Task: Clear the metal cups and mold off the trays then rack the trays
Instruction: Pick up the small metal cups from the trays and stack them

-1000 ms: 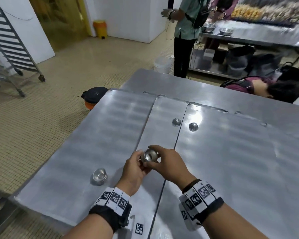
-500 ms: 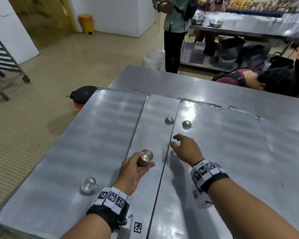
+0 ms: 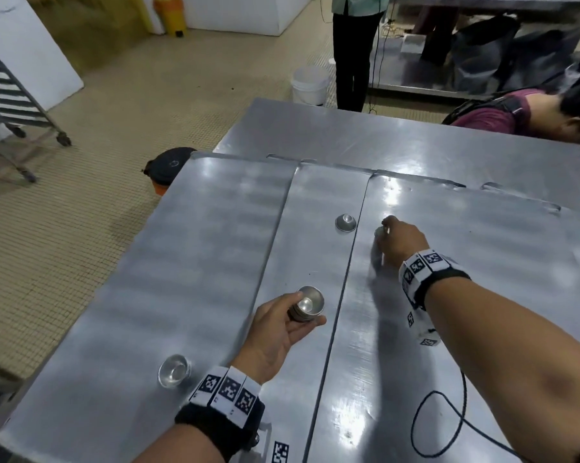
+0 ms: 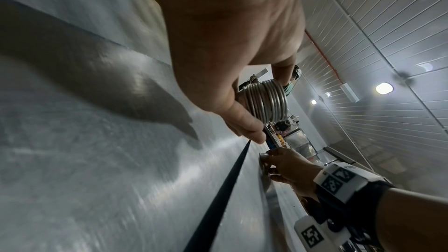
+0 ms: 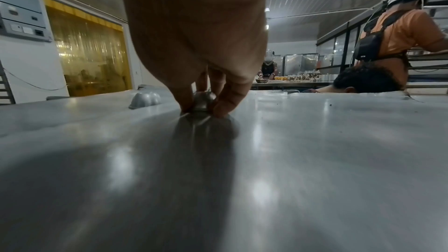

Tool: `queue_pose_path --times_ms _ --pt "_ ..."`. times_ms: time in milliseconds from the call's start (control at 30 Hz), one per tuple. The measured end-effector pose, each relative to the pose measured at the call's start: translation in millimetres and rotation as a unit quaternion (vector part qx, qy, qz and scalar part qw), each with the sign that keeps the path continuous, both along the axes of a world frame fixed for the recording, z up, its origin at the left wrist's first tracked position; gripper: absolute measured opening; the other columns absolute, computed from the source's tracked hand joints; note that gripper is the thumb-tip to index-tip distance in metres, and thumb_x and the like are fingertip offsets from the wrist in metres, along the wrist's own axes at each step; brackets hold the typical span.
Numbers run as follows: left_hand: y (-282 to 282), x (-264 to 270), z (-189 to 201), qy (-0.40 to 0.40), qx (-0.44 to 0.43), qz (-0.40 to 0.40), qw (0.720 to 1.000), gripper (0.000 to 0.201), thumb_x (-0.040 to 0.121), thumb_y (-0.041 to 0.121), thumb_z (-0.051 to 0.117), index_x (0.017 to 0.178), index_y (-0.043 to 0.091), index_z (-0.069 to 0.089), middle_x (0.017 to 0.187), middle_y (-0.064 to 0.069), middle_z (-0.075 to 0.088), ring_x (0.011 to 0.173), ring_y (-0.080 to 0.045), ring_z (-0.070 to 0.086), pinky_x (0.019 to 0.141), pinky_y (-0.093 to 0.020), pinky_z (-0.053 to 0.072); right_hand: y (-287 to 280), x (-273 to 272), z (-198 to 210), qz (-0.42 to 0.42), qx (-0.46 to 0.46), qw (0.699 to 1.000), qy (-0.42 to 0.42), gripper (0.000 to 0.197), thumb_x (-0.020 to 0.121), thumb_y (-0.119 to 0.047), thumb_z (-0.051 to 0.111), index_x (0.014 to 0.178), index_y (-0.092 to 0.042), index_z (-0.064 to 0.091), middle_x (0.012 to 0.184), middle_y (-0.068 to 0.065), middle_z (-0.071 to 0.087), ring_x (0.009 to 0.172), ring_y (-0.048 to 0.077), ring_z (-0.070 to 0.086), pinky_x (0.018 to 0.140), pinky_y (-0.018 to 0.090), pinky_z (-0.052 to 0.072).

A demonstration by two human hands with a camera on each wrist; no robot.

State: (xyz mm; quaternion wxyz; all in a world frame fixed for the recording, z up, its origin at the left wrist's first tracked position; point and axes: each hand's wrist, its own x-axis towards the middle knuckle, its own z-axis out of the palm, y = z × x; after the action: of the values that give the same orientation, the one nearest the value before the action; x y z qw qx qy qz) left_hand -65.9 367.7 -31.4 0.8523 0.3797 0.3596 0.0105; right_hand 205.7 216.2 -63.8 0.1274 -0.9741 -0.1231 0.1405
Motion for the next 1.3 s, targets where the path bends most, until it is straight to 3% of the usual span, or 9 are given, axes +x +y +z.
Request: queue_pose_path --times_ms 100,233,467,633,733,933,1033,1167,1300 --pt "-1 0 -3 0.004 -0.004 0.003 1.000 0.026 0.097 0.015 0.061 0.107 -0.007 0.068 0.103 -0.029 0.072 0.093 -0.043 0.074 0.087 -0.039 0.062 -4 -10 -4 -0.013 0.022 0.999 -0.033 0.032 0.099 -0.020 0.046 0.129 -0.010 0.050 0.114 0.020 0.065 0.103 0.038 0.061 0.075 0.035 0.040" --pt "-6 -2 -3 0.000 -0.013 -0.002 1.000 0.029 0.096 0.016 0.062 0.109 -0.009 0.067 0.110 -0.032 0.070 0.096 -0.044 0.074 0.079 -0.035 0.063 -15 -33 0 -0.009 0.055 0.998 -0.019 0.047 0.098 -0.020 0.049 0.144 -0.013 0.043 0.136 0.020 0.046 0.111 0.046 0.058 0.093 0.045 0.047" --pt "-14 -16 4 0.000 0.005 -0.018 1.000 0.028 0.097 0.019 0.062 0.111 -0.005 0.068 0.111 -0.031 0.071 0.097 -0.042 0.074 0.086 -0.039 0.061 -37 -86 1 -0.012 0.102 0.994 -0.043 0.019 0.092 -0.021 0.060 0.109 -0.012 0.062 0.116 0.012 0.053 0.096 0.035 0.060 0.078 0.033 0.045" --pt "-19 -29 8 0.006 0.022 -0.030 0.999 0.024 0.097 0.020 0.062 0.107 0.000 0.070 0.107 -0.028 0.074 0.093 -0.040 0.075 0.094 -0.043 0.056 -53 -119 -3 0.007 0.103 0.993 -0.049 0.019 0.092 -0.030 0.065 0.098 -0.012 0.070 0.122 0.007 0.055 0.097 0.029 0.062 0.085 0.037 0.051" --pt "-20 -36 9 0.009 0.030 -0.032 0.999 0.023 0.096 0.021 0.063 0.107 0.002 0.070 0.106 -0.026 0.074 0.093 -0.039 0.076 0.096 -0.044 0.056 -57 -135 3 0.020 0.094 0.995 -0.035 0.014 0.087 -0.035 0.067 0.091 -0.022 0.067 0.104 0.003 0.065 0.095 0.024 0.065 0.075 0.030 0.046" --pt "-21 -48 6 0.005 0.052 -0.032 0.998 0.022 0.094 0.018 0.066 0.105 -0.001 0.070 0.109 -0.028 0.073 0.093 -0.037 0.076 0.099 -0.046 0.055 -68 -168 14 0.007 0.109 0.994 0.008 0.060 0.086 -0.043 0.070 0.138 -0.019 0.052 0.123 0.007 0.067 0.112 0.028 0.063 0.093 0.037 0.050" --pt "-22 -53 4 0.008 0.064 -0.031 0.997 0.020 0.093 0.010 0.066 0.104 -0.007 0.068 0.115 -0.034 0.068 0.097 -0.040 0.075 0.104 -0.050 0.052 -61 -189 29 0.030 0.156 0.987 -0.002 0.056 0.083 -0.045 0.076 0.129 -0.015 0.064 0.124 0.006 0.068 0.111 0.025 0.063 0.093 0.034 0.050" --pt "-21 -55 4 -0.003 0.047 -0.008 0.999 0.027 0.093 0.012 0.065 0.111 -0.009 0.066 0.114 -0.033 0.070 0.100 -0.042 0.073 0.086 -0.038 0.061 -38 -224 56 0.063 0.306 0.949 0.027 0.049 0.075 -0.043 0.084 0.117 -0.026 0.066 0.104 -0.011 0.069 0.087 0.000 0.065 0.070 0.007 0.046" --pt "-20 -56 10 -0.021 0.005 0.009 1.000 0.039 0.099 0.031 0.054 0.114 -0.003 0.067 0.102 -0.022 0.075 0.092 -0.031 0.073 0.073 -0.033 0.061 -13 -246 61 0.115 0.328 0.936 0.050 0.055 0.074 -0.049 0.081 0.122 -0.030 0.063 0.107 -0.013 0.071 0.094 -0.001 0.065 0.081 0.016 0.052"
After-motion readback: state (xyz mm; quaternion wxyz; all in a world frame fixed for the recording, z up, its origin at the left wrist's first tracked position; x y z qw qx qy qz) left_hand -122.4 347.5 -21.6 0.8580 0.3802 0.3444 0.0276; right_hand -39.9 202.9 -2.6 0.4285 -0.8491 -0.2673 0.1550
